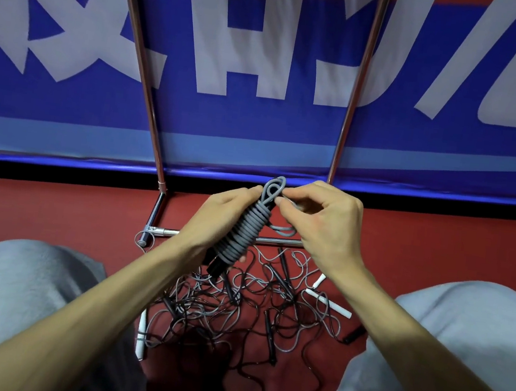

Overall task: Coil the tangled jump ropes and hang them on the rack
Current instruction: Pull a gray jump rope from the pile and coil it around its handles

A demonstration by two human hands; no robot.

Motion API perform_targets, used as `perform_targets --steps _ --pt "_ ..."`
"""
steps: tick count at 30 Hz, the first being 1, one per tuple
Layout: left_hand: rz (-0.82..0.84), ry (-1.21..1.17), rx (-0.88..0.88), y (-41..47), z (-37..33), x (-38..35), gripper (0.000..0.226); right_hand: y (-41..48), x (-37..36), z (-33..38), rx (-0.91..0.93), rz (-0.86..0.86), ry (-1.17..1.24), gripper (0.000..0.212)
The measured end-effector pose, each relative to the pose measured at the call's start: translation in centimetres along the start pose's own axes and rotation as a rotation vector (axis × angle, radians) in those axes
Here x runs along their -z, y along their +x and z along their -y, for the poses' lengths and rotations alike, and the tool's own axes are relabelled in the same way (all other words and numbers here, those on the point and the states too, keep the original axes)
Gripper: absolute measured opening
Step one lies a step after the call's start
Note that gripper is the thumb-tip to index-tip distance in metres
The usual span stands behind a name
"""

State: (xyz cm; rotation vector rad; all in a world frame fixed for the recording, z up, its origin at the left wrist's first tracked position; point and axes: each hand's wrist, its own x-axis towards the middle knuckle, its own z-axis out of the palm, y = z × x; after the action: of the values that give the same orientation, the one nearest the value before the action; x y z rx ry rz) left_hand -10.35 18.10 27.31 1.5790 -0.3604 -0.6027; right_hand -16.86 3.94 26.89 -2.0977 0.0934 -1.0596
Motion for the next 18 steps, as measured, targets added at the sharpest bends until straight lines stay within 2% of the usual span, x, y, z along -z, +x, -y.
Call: perform_targets --steps 6,9,13,18 --pt "0.029 -0.076 0.031 0.3 -0.1 0.1 0.029 0.4 0.5 0.2 -0.071 0.036 0.098 0.009" --pt "0.015 -0.040 -0.048 0.4 0.2 0.0 0.036 0.4 0.5 0.2 -0.152 0.028 0.118 0.010" --pt "0.036 0.081 -0.149 0.2 0.8 -0.4 0.030 0.2 0.2 0.1 -0.223 0.006 0.097 0.009" --pt "0.034 0.124 -0.207 0.4 1.2 -0.2 0.033 0.3 0.0 0.0 -0.141 0.000 0.091 0.011"
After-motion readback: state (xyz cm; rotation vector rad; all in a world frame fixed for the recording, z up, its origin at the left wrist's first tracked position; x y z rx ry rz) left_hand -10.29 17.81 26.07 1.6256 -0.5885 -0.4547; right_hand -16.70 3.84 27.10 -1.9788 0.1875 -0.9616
